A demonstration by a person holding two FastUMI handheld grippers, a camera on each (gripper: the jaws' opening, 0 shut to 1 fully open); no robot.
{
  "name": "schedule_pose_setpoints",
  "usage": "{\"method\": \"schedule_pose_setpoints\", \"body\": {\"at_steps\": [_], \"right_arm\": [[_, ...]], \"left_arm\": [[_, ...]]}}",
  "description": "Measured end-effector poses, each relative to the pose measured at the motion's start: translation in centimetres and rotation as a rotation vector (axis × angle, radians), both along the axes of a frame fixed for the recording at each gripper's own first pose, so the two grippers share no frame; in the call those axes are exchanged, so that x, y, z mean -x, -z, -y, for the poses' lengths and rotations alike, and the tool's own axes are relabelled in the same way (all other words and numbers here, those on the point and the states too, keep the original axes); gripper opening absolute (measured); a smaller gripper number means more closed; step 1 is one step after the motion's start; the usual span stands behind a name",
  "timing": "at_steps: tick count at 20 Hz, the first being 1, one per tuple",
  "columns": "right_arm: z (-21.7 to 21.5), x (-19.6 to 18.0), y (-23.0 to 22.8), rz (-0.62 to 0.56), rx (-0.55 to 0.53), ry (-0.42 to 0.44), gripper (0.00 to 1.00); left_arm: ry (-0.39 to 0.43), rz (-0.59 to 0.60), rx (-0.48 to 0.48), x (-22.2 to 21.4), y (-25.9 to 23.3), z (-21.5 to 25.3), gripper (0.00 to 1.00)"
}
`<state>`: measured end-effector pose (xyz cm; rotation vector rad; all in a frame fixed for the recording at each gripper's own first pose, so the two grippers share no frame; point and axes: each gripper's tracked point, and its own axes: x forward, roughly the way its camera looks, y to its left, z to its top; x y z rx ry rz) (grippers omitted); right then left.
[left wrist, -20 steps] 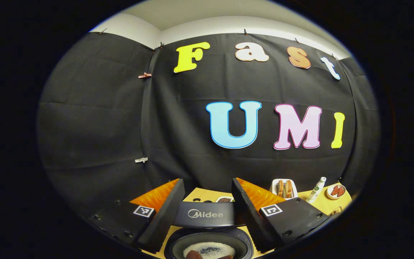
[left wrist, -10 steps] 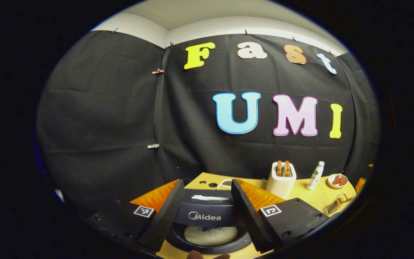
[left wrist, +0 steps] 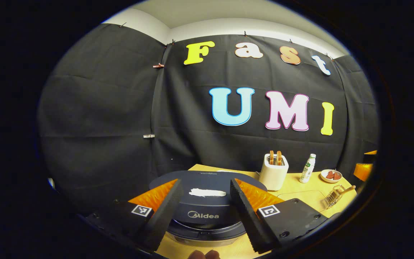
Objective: Close the left gripper, press the button to open the rice cooker; take a wooden spoon from the chopstick holder with the right hand, scoop a spoonful of rice and pour it into the rice cooker, then put the wooden spoon back into the chopstick holder.
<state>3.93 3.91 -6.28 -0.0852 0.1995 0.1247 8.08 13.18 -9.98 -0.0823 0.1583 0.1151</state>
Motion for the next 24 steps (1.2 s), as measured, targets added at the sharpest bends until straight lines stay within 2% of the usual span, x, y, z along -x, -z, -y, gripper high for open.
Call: {"method": "schedule_pose_setpoints", "body": {"at_steps": [11, 14, 17, 18, 19, 24], "right_arm": [[-3.0, 0.5, 0.5, -0.011, 0.007, -0.051, 0.88], [-3.8, 0.7, 0.4, -0.010, 0.008, -0.065, 0.88], [-4.4, 0.6, 0.5, -0.015, 0.012, -0.074, 0.88], [-4.6, 0.5, 0.5, -0.015, 0.015, -0.078, 0.88], [-4.8, 0.5, 0.6, -0.015, 0.017, -0.081, 0.88], [-5.2, 0.5, 0.6, -0.017, 0.021, -0.088, 0.88]], "left_arm": [[0.035, -0.071, -0.023, 1.3, 6.3, 0.5, 0.93], [0.045, -0.028, -0.051, 1.4, 5.7, 0.7, 0.93], [0.060, -0.007, -0.040, 1.2, 6.7, 0.5, 0.93], [0.066, -0.012, -0.032, 1.4, 7.1, 0.5, 0.96], [0.073, -0.011, -0.037, 1.4, 7.1, 0.6, 0.94], [0.061, 0.021, -0.046, 1.3, 6.6, 0.4, 0.93]]}}
